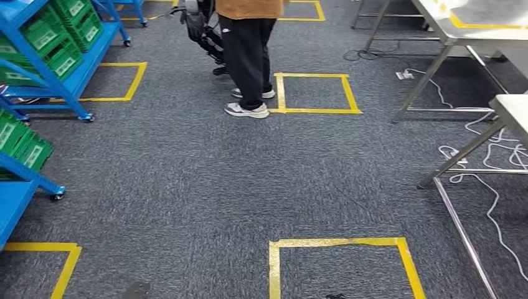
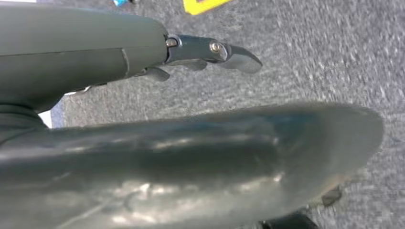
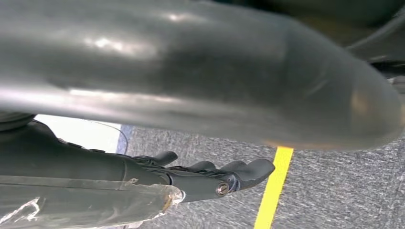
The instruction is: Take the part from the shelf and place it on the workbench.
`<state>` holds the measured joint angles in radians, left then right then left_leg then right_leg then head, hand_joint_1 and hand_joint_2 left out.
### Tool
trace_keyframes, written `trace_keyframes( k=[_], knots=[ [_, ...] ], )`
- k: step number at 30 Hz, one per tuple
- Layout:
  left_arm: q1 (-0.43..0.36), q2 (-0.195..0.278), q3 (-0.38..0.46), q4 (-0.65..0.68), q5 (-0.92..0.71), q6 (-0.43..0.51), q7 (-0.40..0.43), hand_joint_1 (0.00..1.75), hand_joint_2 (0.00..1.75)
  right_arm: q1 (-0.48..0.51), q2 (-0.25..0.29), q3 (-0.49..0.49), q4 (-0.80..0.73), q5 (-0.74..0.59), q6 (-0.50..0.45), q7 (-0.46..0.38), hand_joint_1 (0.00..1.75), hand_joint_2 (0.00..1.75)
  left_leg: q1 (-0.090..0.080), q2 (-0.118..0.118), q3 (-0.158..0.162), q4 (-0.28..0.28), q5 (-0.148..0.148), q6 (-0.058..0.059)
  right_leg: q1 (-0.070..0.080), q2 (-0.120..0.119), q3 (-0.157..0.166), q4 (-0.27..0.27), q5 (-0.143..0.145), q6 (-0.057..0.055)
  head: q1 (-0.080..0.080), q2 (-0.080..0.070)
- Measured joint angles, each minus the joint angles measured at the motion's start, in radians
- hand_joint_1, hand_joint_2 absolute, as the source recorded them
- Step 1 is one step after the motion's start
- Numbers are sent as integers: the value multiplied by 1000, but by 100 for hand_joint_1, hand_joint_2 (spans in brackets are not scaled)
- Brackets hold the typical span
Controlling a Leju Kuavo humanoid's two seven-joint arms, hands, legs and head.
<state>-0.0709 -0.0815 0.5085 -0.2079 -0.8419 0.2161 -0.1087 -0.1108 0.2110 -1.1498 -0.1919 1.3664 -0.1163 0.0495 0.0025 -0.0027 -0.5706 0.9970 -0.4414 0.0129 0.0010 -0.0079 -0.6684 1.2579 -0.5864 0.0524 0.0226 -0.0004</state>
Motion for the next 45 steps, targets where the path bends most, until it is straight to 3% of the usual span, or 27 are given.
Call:
trace_keyframes(
  k=[1, 2, 4, 6, 8, 11, 13, 15, 16, 17, 18, 20, 21, 23, 25, 27, 30, 31, 32, 33, 34, 36, 38, 40, 42, 43, 45],
  knots=[
    [1, 0, 0, 0, -1, 0, 0, 0, 0, 1, 0, 0, 0, 0, 0, 0, 0, 0, 0, -8, 0, 0, 0, 0, 0, 2, -18, 34, -5, -1, 0, 0],
    [1, 0, 0, 0, -2, 0, 0, 0, 0, 2, 0, 0, 0, 0, 0, 0, 0, 0, -1, -15, 1, 0, 0, 0, 0, 3, -20, 33, 8, -3, 0, 0],
    [1, 0, 0, 0, -5, 0, 0, 0, 0, 1, 0, 0, 0, 0, 0, 0, 0, 0, -1, -31, 2, 0, 0, -1, 0, 13, 27, -71, 74, -11, 1, 0],
    [0, -1, 0, 0, -8, 0, 0, 0, 0, -1, 0, 0, 0, 1, 0, -2, 0, 0, -3, -43, 1, 2, 0, -7, -2, 37, 84, -188, 118, -18, 0, 0],
    [-1, -1, 0, 0, -12, 0, 1, 0, 0, -2, 0, 0, 0, 1, 0, -5, 0, 0, -2, -53, -4, 3, 3, -19, -1, 50, 102, -229, 121, -22, -1, 0],
    [-2, 0, 1, 0, -19, 0, 6, 0, 0, -4, 0, 0, 0, 2, 0, -8, 0, 0, 2, -51, -11, 8, -3, -37, -1, 38, 104, -239, 129, -36, -2, 0],
    [-6, 1, 1, 0, -23, 0, 10, 0, 0, -5, 0, 0, 0, 1, 0, -9, 0, 0, 2, -29, -44, 78, -50, -46, -4, 25, 106, -245, 133, -45, -8, 0],
    [-10, -1, 1, 0, -26, 0, 11, 0, 0, -4, 0, 0, 0, 1, 0, -9, 0, 0, 2, -16, -103, 202, -108, -52, -3, 10, 105, -245, 133, -48, -11, 0],
    [-10, -1, 2, 0, -27, 0, 11, 0, 0, -3, 0, 0, 0, 1, 1, -9, 0, 0, 2, -15, -124, 245, -119, -54, -3, 3, 105, -245, 132, -49, -11, 0],
    [-10, -2, 2, 0, -27, 0, 12, 0, 0, -3, 0, 0, 0, 1, 1, -8, 0, 0, 3, -14, -129, 255, -111, -56, -3, -3, 106, -245, 132, -49, -11, 0],
    [-9, -1, 2, 0, -27, 1, 12, 0, 0, -3, 0, 0, 0, 2, 1, -8, 0, 0, 4, -12, -117, 230, -85, -56, -3, -8, 107, -245, 131, -48, -11, 0],
    [-10, 0, 2, 0, -27, 1, 13, 0, 0, -4, 0, 0, 0, 2, 1, -7, 0, 0, 4, 8, -58, 116, -21, -56, -2, -18, 110, -244, 128, -44, -11, 0],
    [-12, 0, 2, 0, -27, 1, 13, 0, 0, -4, 0, 0, 0, 1, 1, -6, 0, 0, 3, 20, -29, 59, -3, -53, 1, -22, 111, -242, 126, -39, -13, 0],
    [-15, -1, 2, 0, -27, 1, 13, 0, 0, -5, 0, 0, 0, 1, 1, -6, 0, 0, 1, 36, -4, 4, 3, -42, 8, -31, 111, -239, 122, -29, -11, 0],
    [-13, -2, 2, 0, -27, 1, 13, 0, 0, -6, 0, 0, 0, 1, 1, -6, 0, 0, 0, 26, -5, -1, 3, -28, 8, -38, 111, -239, 119, -21, -8, 0],
    [-10, -1, 2, 0, -27, 2, 13, 0, 0, -7, 0, 0, 0, 1, 1, -6, 0, 0, 2, 16, -4, -3, 5, -16, 4, -25, 98, -205, 94, -9, -5, 0],
    [-11, 1, 3, 0, -27, 3, 13, 0, 0, -5, 0, 0, 0, 1, 1, -6, 0, 0, 4, -1, -5, -3, 7, -5, 1, 0, 17, -27, 6, 1, 0, 0],
    [-11, 0, 3, 0, -27, 3, 13, 0, 0, -4, 0, 0, 0, 1, 1, -5, 0, 0, 4, -7, -5, -3, 7, -4, 0, 2, -10, 26, -11, 2, 0, 0],
    [-10, 0, 3, 0, -27, 3, 13, 0, 0, -3, 0, 0, 0, 1, 2, -4, 0, 0, 4, -13, -5, -3, 7, -4, 0, 3, -23, 49, -11, 2, 0, 0],
    [-8, 0, 3, 0, -27, 3, 13, 0, 0, -3, 0, 0, 0, 1, 2, -3, 0, 0, 4, -20, -4, -3, 7, -5, 0, 4, -17, 33, 9, 0, 0, 0],
    [-8, 0, 3, 0, -28, 3, 13, 0, 0, -4, 0, 0, 0, 1, 2, -2, 0, 0, 4, -28, -3, -3, 7, -5, -1, 7, 6, -18, 42, -2, 0, 0],
    [-10, 0, 3, 0, -28, 3, 13, 0, 0, -5, 0, 0, 0, 1, 2, -1, 0, 0, 3, -42, -3, -1, 7, -12, -6, 32, 71, -155, 102, -6, 0, 0],
    [-11, 0, 3, 0, -29, 3, 14, 0, 0, -6, 1, 0, 0, 1, 2, 0, 0, 0, 1, -53, -6, -1, 10, -24, -9, 53, 105, -225, 119, -11, -1, 0],
    [-8, 1, 4, 0, -29, 4, 15, 0, 0, -6, 1, 0, 0, 1, 3, 0, 0, 0, 2, -61, -10, -6, 16, -37, -7, 48, 106, -231, 121, -23, -1, 0],
    [-6, 2, 5, 0, -30, 5, 16, 0, 0, -6, 2, 0, 0, 1, 3, 0, 0, 0, 4, -48, -18, 9, 1, -47, -8, 38, 106, -236, 127, -36, -4, 0],
    [-7, 2, 6, 0, -31, 6, 17, 0, 0, -6, 2, 0, 0, 1, 3, 0, 0, 0, 4, -36, -34, 43, -22, -52, -9, 31, 106, -239, 129, -42, -7, 0],
    [-8, 1, 7, 0, -33, 6, 17, 0, 0, -5, 2, 0, 0, 1, 3, 0, 0, 0, 4, -18, -88, 161, -86, -57, -8, 16, 105, -239, 129, -49, -12, 0]
  ],
)
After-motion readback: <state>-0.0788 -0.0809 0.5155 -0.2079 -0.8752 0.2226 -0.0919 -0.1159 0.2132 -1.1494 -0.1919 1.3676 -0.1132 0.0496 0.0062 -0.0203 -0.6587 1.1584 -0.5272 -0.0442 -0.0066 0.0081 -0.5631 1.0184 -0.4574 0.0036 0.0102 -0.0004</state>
